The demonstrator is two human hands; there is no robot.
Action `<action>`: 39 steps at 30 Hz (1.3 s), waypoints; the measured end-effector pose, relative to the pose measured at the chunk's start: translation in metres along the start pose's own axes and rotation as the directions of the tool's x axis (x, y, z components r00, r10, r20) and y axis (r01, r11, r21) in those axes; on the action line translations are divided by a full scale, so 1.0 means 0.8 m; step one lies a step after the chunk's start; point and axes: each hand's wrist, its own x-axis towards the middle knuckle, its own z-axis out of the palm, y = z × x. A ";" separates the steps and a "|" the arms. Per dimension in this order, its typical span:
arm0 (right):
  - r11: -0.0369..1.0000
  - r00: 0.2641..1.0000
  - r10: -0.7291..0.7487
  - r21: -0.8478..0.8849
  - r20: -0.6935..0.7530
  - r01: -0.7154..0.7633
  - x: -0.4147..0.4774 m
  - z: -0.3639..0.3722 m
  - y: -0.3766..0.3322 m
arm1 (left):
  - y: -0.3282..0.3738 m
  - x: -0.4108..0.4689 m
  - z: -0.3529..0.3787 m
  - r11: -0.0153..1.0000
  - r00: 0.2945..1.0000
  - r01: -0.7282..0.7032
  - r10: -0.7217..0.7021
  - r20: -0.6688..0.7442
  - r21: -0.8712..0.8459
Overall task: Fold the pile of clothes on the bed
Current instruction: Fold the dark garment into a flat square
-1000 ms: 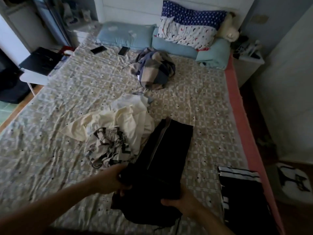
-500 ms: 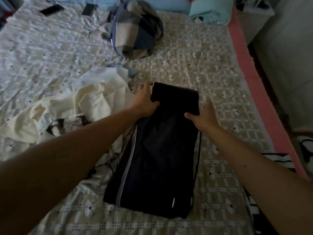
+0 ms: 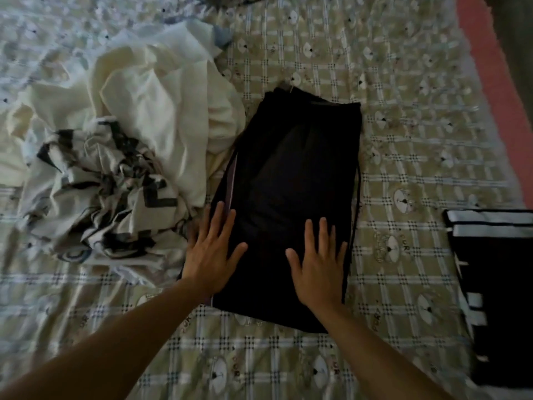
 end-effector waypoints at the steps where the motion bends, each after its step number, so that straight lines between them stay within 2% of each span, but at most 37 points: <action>1: 1.000 1.000 0.019 0.007 -0.009 -0.019 -0.003 0.000 0.004 | -0.009 -0.006 0.000 0.998 0.998 0.058 -0.058 0.015 -0.034; 3: 0.990 0.992 0.124 0.062 -0.005 -0.123 -0.017 -0.001 0.015 | -0.017 -0.020 -0.008 0.990 0.992 0.125 -0.123 0.039 -0.062; 5: 0.946 0.966 0.259 0.201 0.003 -0.254 -0.039 -0.003 0.021 | -0.016 -0.027 -0.019 0.984 0.988 0.148 -0.144 0.049 -0.094; 9: 0.814 0.924 0.381 0.476 -0.008 -0.332 -0.068 -0.015 0.015 | -0.013 -0.025 -0.032 0.905 0.975 0.222 -0.203 0.091 -0.363; 12: 0.604 0.851 0.481 0.625 0.209 -0.495 -0.064 -0.029 0.024 | -0.026 -0.012 -0.036 0.859 0.925 0.357 -0.271 0.266 -0.367; 14: 0.454 0.793 0.443 0.658 0.418 -0.601 -0.058 -0.039 0.038 | -0.035 -0.007 -0.041 0.829 0.878 0.419 -0.265 0.399 -0.371; 16: 0.359 0.764 0.307 0.675 0.567 -0.645 -0.058 -0.050 0.048 | -0.042 -0.010 -0.038 0.781 0.851 0.455 -0.238 0.468 -0.429; 18: 0.320 0.739 0.214 0.668 0.639 -0.671 -0.061 -0.058 0.053 | -0.034 -0.022 -0.041 0.709 0.833 0.500 -0.235 0.501 -0.498; 21: 0.238 0.673 0.178 0.632 0.718 -0.737 -0.083 -0.067 0.067 | -0.004 -0.064 -0.056 0.557 0.794 0.587 -0.255 0.552 -0.588; 25: 0.105 0.526 0.096 0.517 0.845 -0.850 -0.140 -0.090 0.094 | 0.031 -0.146 -0.075 0.444 0.683 0.705 -0.214 0.698 -0.554; 27: 0.139 0.509 0.062 0.498 0.858 -0.856 -0.166 -0.109 0.103 | 0.040 -0.179 -0.079 0.314 0.641 0.758 -0.194 0.742 -0.572; 30: 0.162 0.513 0.038 0.502 0.857 -0.850 -0.169 -0.141 0.117 | 0.049 -0.195 -0.092 0.209 0.686 0.726 -0.175 0.706 -0.655; 33: 0.312 0.613 0.114 0.557 0.782 -0.770 -0.130 -0.199 0.114 | 0.077 -0.158 -0.143 0.077 0.705 0.702 -0.213 0.676 -0.708; 36: 0.437 0.728 0.078 0.633 0.681 -0.639 -0.062 -0.272 0.095 | 0.100 -0.083 -0.208 0.104 0.735 0.672 -0.208 0.645 -0.733; 39: 0.392 0.770 0.109 0.685 0.628 -0.614 0.032 -0.318 0.080 | 0.121 0.009 -0.265 0.019 0.780 0.613 -0.177 0.600 -0.790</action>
